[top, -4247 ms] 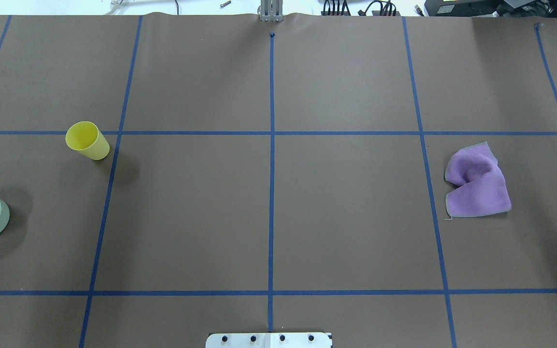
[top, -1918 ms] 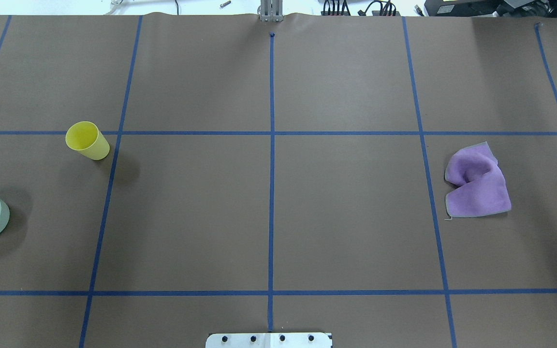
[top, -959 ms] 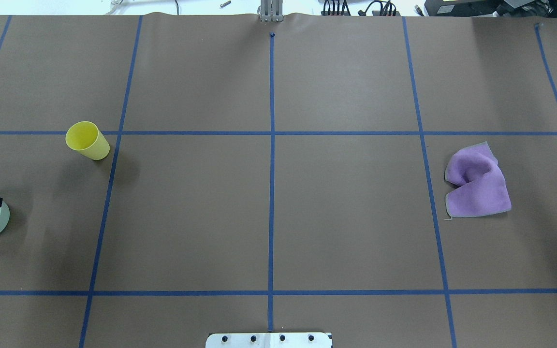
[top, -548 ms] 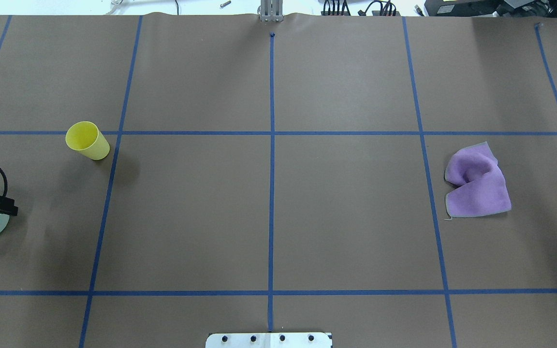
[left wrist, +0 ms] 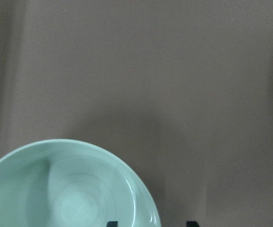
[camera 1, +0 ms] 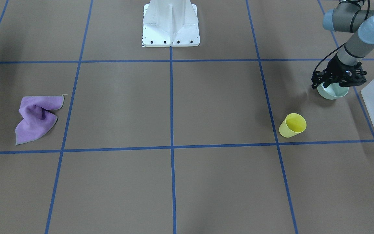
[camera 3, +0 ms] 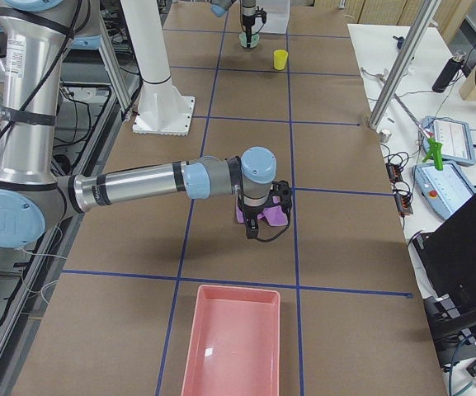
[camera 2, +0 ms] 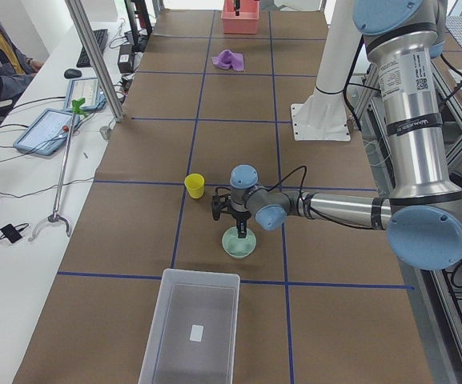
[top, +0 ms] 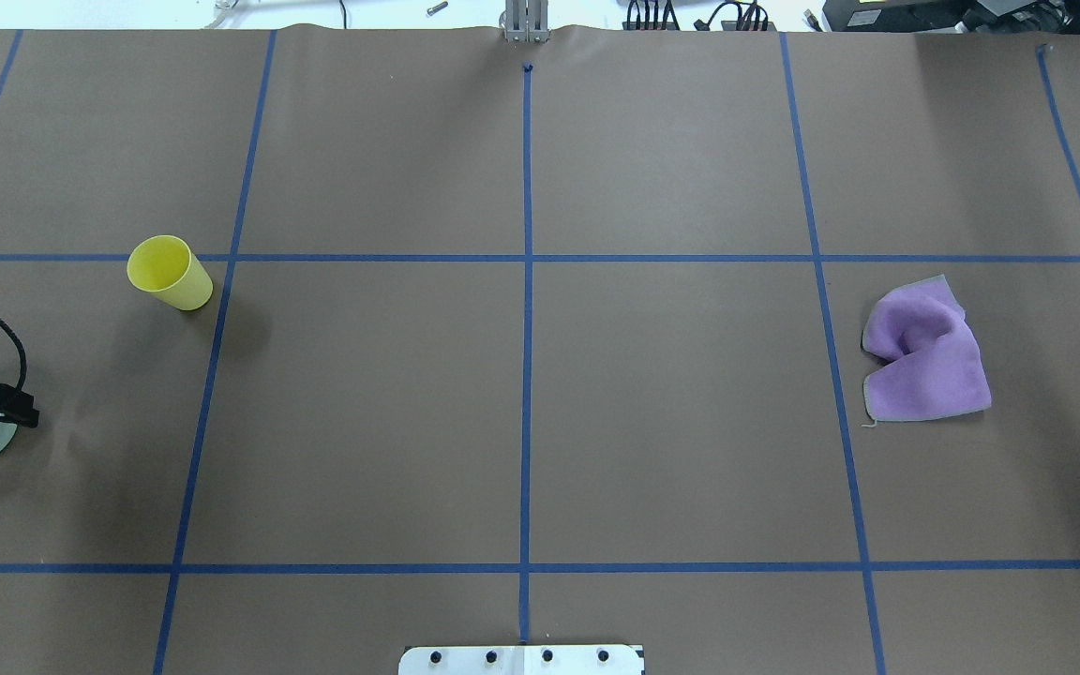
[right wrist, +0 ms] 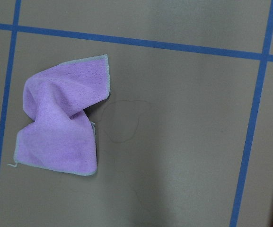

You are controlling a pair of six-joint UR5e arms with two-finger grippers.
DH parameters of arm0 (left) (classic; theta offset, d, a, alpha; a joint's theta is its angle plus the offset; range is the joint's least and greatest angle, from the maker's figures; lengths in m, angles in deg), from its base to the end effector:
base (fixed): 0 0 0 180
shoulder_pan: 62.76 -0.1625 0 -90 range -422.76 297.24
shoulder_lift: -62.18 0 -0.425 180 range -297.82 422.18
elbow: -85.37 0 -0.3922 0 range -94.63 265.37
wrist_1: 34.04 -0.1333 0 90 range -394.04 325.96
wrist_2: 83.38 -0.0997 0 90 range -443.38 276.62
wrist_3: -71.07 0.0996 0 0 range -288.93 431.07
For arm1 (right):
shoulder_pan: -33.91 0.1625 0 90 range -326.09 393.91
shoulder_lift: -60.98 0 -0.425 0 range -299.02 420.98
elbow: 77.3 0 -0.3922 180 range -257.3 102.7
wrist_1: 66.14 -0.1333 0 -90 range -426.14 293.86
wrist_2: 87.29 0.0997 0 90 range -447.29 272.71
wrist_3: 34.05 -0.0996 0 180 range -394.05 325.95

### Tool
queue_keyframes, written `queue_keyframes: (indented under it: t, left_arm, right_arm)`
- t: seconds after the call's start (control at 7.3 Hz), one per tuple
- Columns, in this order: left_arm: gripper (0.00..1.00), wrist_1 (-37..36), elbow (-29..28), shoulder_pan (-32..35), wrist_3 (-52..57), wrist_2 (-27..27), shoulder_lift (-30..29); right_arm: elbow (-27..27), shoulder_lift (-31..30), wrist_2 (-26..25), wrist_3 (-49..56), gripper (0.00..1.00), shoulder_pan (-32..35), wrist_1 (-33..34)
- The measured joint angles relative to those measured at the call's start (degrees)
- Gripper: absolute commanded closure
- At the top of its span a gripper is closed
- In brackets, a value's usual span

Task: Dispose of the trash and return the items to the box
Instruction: 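Lower the left gripper onto the pale green bowl and grasp its rim, then lift the bowl into the clear bin while the right gripper reaches for the cloth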

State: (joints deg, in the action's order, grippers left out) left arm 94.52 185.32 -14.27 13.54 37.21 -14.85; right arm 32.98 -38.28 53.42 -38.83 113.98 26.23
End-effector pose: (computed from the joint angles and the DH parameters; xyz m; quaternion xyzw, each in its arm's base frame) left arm 0.2213 -0.3747 0.6091 0.0000 0.3870 -0.0483 0.9208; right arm -0.0179 -0.4280 0.5544 0.0129 -0.4322 -0.0727 0.8987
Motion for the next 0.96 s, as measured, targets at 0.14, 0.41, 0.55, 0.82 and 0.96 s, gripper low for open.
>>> queue_keyframes:
  t: [0.14,0.41,0.55,0.82,0.96]
  left_arm:
    - [1.0,0.06,0.35,0.1,-0.27,0.15,-0.17]
    - [1.0,-0.12,3.78,0.6,-2.44,2.01,0.27]
    - [1.0,-0.19,5.43,1.7,-4.4,4.36,0.47]
    - [1.0,-0.66,8.61,10.59,-4.9,13.37,0.38]
    - [1.0,-0.86,9.0,16.51,-2.19,16.73,0.6]
  right_arm:
    - [-0.14,0.05,0.01,0.02,0.0,-0.03,0.0]
    - [-0.4,0.24,0.01,0.07,0.0,-0.07,0.0]
    - [-0.66,0.55,0.01,0.06,0.0,-0.07,0.0]
    - [-1.25,1.45,0.01,-0.03,0.0,-0.15,0.0]
    - [-1.41,2.16,0.01,-0.23,0.0,-0.44,0.0]
